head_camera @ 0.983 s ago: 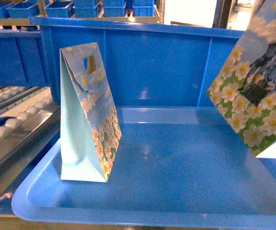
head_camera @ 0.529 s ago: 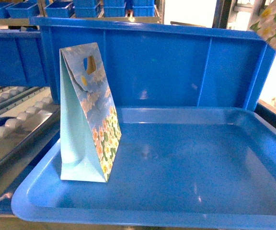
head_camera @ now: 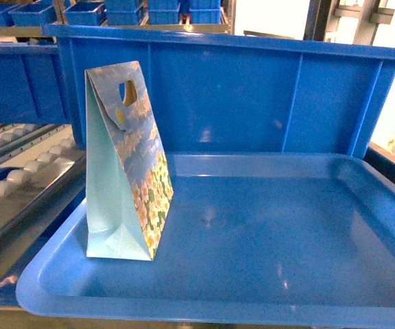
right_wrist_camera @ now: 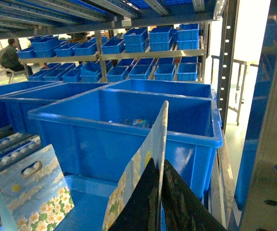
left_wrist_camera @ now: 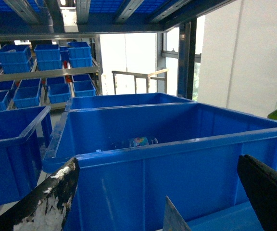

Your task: Move flower gift bag to table near conveyor

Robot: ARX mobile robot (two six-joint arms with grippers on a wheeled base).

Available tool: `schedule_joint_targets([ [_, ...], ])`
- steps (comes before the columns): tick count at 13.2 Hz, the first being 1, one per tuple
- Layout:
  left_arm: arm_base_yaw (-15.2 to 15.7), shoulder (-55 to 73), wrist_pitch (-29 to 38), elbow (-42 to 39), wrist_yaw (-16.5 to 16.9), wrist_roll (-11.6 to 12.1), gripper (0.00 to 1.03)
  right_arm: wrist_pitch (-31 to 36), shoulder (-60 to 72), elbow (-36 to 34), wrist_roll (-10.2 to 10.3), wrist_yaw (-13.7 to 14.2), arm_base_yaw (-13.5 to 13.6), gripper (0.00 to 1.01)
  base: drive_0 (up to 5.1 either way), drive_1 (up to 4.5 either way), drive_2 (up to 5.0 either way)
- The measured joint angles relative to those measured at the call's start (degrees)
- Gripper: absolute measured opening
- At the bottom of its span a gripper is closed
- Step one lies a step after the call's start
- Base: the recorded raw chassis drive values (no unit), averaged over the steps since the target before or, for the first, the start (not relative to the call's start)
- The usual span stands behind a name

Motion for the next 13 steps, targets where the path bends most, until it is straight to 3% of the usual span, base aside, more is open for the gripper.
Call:
schedule_joint_targets([
  [2,-0.9,0.3,-0.7,0.5,-0.5,0.0,0.98,0.0,0.1,0.0,-0.2,0.2,0.0,0.03,0.0,0.0,0.0],
  [6,-6.9,5.7,-7.3,7.5,-4.1,0.0,0.98,0.0,0.1,-0.1,-0.3,0.4,0.0,0.03,0.0,0.0,0.0],
  [9,-10.1,11.5,-13.8,9.4,-9.4,1.0,0.98,0.0,0.1,-0.1,-0.3,0.4,0.0,0.03,0.0,0.0,0.0],
  [13,-12.3,13.8,-21.6,10.4,-12.8,-1.8,0.98,0.0,0.0,-0.1,-0.3,0.4,0.0,0.03,0.0,0.0,0.0],
])
